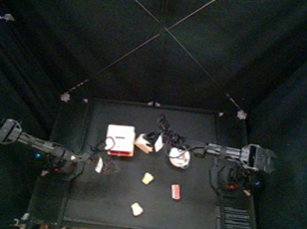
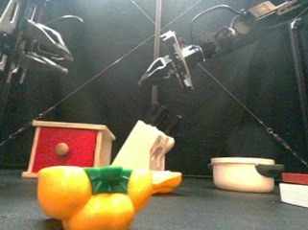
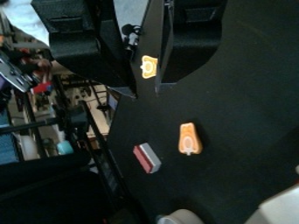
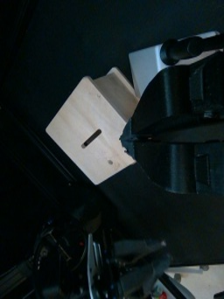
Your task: Grab drawer handle
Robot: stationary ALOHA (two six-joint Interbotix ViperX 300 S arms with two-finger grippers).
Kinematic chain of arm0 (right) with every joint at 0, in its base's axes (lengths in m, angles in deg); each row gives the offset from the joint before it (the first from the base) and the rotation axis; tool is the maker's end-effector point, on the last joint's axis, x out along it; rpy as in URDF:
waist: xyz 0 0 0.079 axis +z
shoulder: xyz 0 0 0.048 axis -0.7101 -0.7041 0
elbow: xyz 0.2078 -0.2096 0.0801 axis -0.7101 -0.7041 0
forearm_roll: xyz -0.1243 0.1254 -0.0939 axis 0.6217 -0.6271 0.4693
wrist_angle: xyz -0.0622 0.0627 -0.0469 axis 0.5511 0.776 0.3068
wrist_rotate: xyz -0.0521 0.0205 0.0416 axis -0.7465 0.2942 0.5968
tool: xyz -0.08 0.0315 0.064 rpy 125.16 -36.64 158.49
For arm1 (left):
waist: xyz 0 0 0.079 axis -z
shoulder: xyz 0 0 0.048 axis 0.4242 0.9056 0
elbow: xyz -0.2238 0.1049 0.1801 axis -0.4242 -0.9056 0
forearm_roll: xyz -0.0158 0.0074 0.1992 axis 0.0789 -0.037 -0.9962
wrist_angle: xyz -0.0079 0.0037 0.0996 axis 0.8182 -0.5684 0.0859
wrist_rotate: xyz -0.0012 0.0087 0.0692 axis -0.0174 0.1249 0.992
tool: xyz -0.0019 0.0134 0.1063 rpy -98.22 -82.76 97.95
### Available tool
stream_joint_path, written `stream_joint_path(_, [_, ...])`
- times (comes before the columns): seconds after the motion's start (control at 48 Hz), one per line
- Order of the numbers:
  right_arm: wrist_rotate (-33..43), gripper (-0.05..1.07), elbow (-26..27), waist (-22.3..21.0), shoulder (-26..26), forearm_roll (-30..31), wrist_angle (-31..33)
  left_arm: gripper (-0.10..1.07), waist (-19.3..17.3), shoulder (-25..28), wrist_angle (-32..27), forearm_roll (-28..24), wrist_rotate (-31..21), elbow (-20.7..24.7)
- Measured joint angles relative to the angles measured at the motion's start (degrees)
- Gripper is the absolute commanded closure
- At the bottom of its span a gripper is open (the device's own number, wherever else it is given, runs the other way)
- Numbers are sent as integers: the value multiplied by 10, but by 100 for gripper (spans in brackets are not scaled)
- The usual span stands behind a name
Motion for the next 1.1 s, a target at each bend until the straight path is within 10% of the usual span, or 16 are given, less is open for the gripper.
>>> stream_joint_path(0.312, [-1,66,18,-4,-10,4,12,31,-28,2,-117,-91,11,68])
stream_joint_path(0.708, [0,66,26,-7,-17,4,25,31,-158,3,-322,-200,-23,92])
stream_joint_path(1.104, [-4,66,63,-7,-54,6,64,31,-178,-11,-347,-537,-388,97])
